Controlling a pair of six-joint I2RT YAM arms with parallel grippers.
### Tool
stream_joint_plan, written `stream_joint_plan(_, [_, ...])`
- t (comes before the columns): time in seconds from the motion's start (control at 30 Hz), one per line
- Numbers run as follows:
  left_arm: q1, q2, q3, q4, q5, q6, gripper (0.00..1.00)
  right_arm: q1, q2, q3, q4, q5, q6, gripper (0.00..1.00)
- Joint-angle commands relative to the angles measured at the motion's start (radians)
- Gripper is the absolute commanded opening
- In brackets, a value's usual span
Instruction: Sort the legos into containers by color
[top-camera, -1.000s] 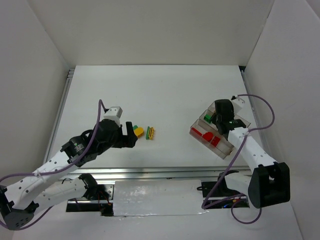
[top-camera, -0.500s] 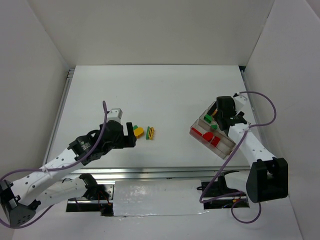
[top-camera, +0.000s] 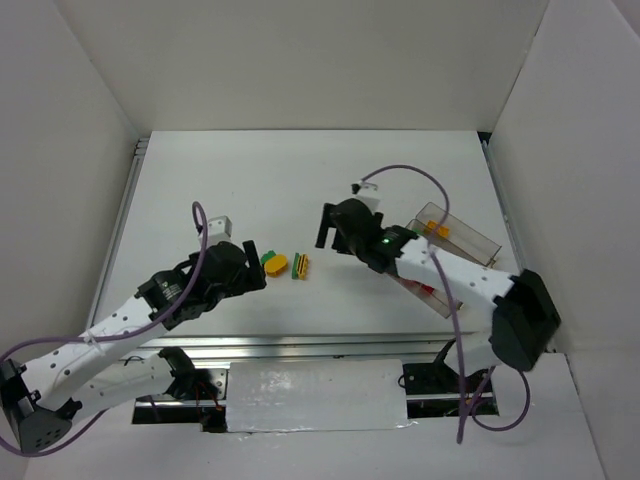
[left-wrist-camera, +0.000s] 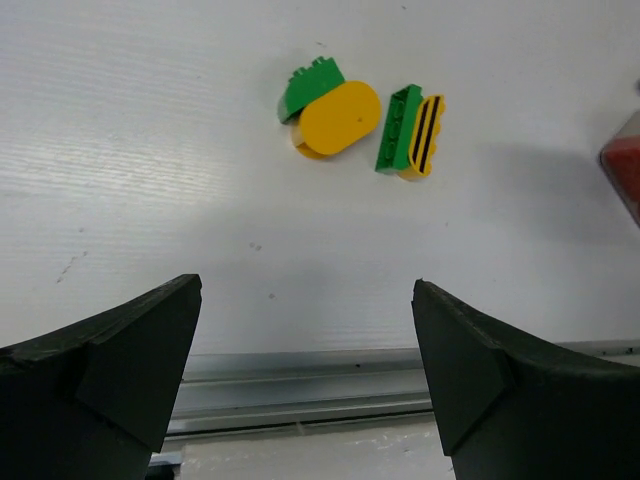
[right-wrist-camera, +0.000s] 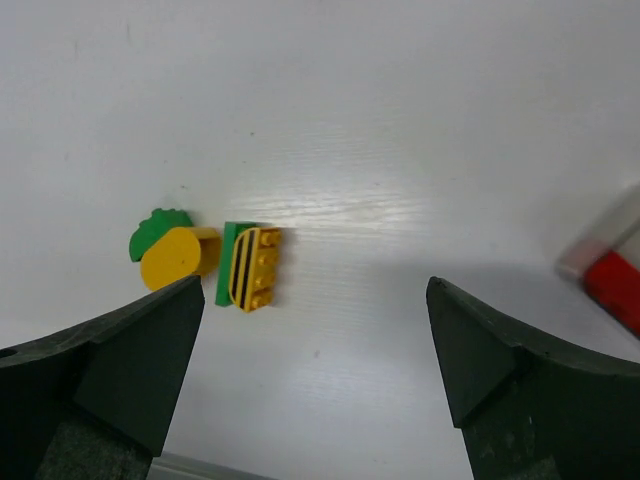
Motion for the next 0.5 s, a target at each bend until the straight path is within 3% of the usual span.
stream_joint_plan(0.0, [0.006,-0.07,0.072,-0.124,-0.119,-0.08,0.99,0.096,0.19,0.152,-0.082,0.108,0.081,1.0])
stream_joint_plan(0.1, [0.01,-0.132,0.094,-0.164,-0.119,-0.04,1.0,0.154,0.411,0.295,-0.13,0.119,0.092,1.0])
stream_joint_plan(0.33, [0.018,-0.257,0.063,-0.144,-0.069,0.043,1.0,0.193,0.592,0.458,-0.155,0.107,0.095,0.98])
stream_joint_plan(0.47, [0.018,-0.28,0.045,-0.158,-0.066,0.044,1.0,0.191,0.612,0.444,-0.147,0.111,0.101,0.93])
